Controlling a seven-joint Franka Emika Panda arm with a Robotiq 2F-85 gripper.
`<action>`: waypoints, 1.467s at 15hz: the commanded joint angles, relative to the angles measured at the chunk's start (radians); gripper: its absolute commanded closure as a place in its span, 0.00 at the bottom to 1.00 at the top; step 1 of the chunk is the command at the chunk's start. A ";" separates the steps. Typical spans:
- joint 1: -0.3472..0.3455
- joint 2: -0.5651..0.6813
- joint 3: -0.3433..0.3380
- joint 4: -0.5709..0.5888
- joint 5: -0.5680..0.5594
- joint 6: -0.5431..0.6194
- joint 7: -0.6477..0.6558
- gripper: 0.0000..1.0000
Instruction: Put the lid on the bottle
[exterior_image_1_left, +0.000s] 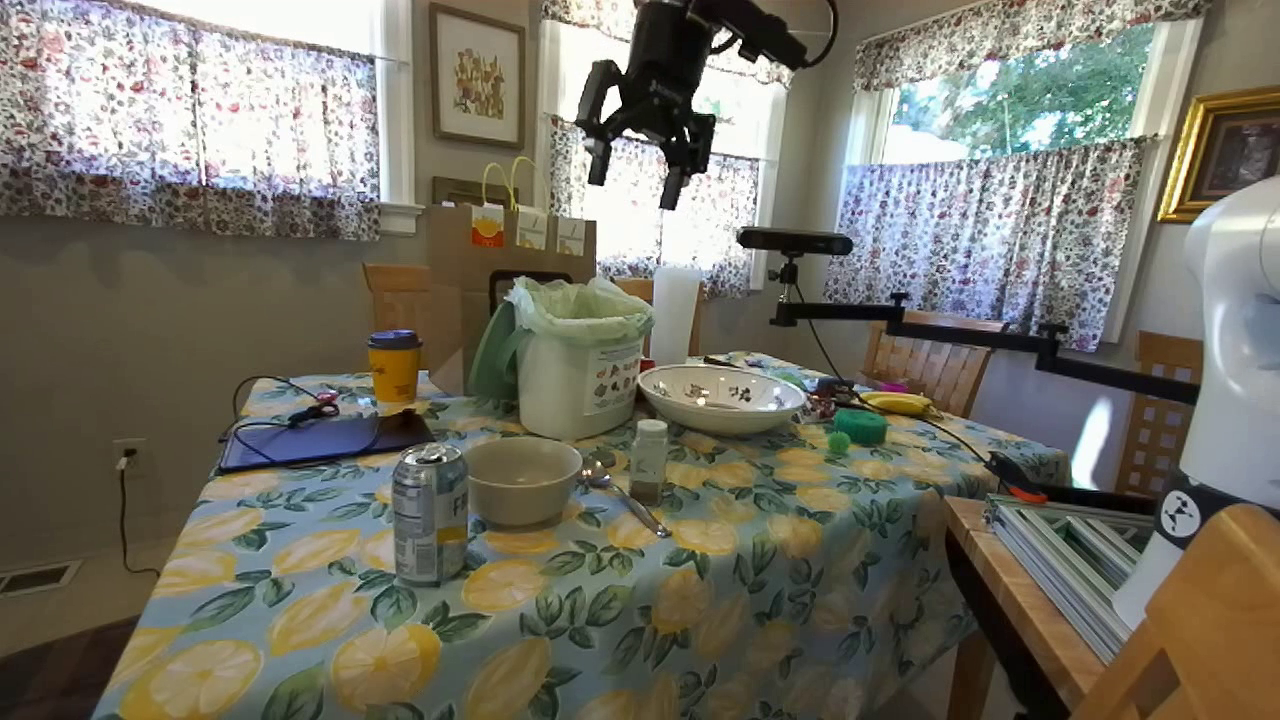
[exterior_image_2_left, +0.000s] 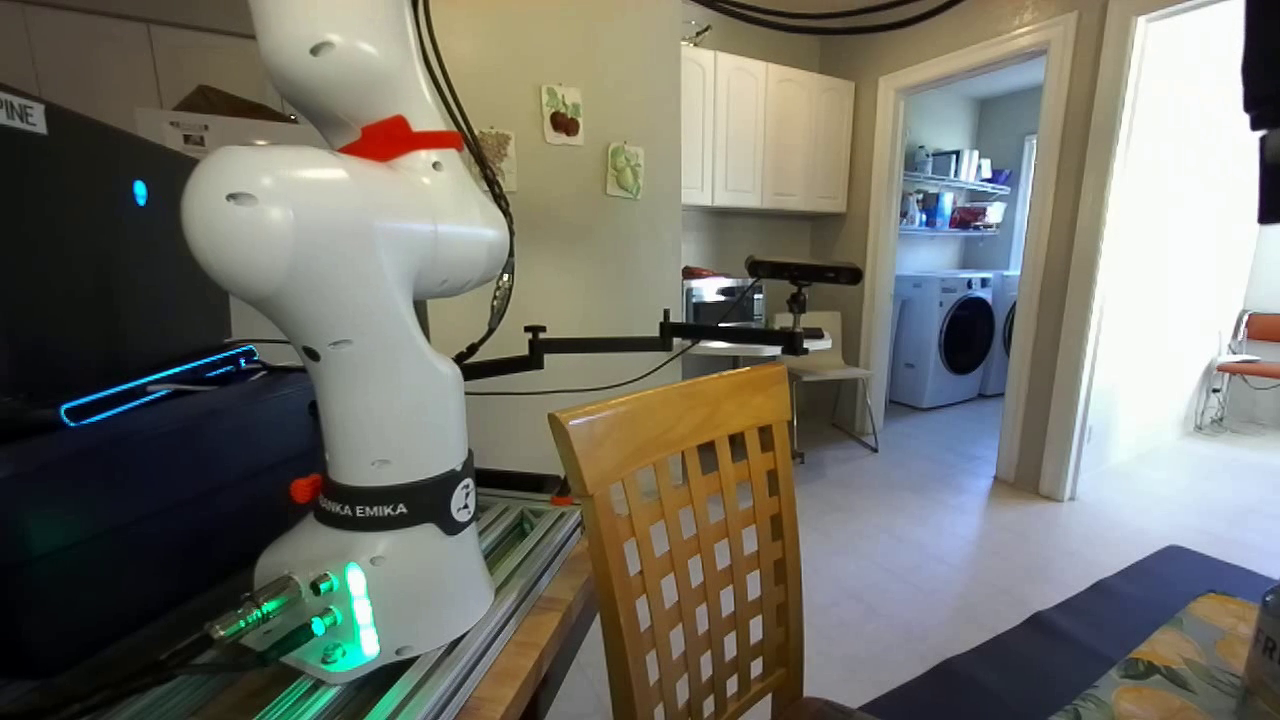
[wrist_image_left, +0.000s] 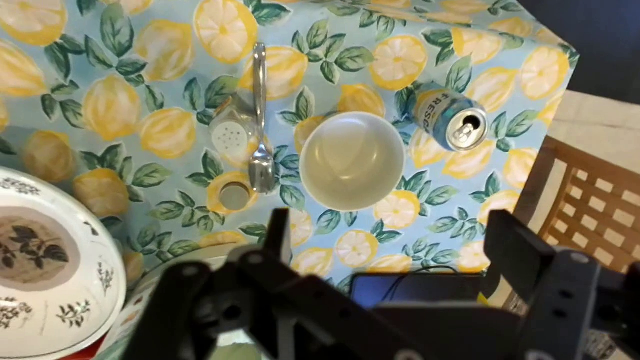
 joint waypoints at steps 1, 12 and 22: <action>-0.007 0.095 -0.029 0.049 0.004 0.045 0.075 0.00; -0.022 0.313 -0.134 0.131 0.087 0.110 0.193 0.00; -0.005 0.371 -0.141 0.095 0.216 0.122 0.170 0.00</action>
